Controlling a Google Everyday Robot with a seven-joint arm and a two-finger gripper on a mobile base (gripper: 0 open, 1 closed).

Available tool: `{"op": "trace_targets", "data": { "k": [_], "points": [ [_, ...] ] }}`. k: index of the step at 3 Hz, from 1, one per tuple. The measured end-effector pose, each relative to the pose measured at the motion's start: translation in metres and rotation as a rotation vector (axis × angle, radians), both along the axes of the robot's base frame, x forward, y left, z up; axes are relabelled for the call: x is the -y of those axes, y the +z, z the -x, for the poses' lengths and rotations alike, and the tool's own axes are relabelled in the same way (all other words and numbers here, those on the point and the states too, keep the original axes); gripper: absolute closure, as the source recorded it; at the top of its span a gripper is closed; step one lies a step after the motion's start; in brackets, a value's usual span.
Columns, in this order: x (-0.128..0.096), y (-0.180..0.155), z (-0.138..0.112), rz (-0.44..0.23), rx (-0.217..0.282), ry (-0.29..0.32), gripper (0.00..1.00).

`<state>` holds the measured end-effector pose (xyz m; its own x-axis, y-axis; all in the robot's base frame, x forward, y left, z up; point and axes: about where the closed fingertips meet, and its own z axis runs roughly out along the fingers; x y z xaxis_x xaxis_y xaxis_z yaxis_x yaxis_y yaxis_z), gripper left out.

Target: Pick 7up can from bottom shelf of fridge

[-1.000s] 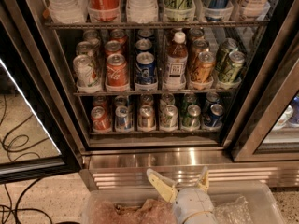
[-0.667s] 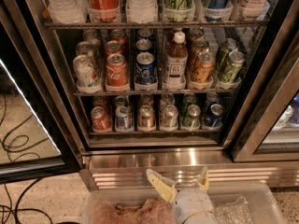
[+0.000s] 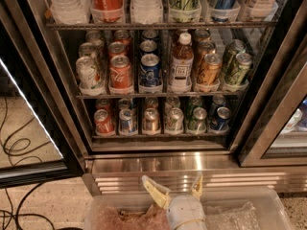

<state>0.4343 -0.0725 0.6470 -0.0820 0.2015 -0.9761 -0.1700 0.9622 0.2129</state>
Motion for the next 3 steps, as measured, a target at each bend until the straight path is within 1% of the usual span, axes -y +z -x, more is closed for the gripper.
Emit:
{"op": "trace_targets", "data": {
  "k": [1, 2, 3],
  "points": [
    [-0.003, 0.008, 0.001, -0.001, 0.056, -0.005, 0.00],
    [-0.007, 0.005, 0.004, -0.003, 0.059, -0.005, 0.00],
    [-0.017, -0.010, -0.001, 0.021, 0.077, -0.036, 0.00]
  ]
}}
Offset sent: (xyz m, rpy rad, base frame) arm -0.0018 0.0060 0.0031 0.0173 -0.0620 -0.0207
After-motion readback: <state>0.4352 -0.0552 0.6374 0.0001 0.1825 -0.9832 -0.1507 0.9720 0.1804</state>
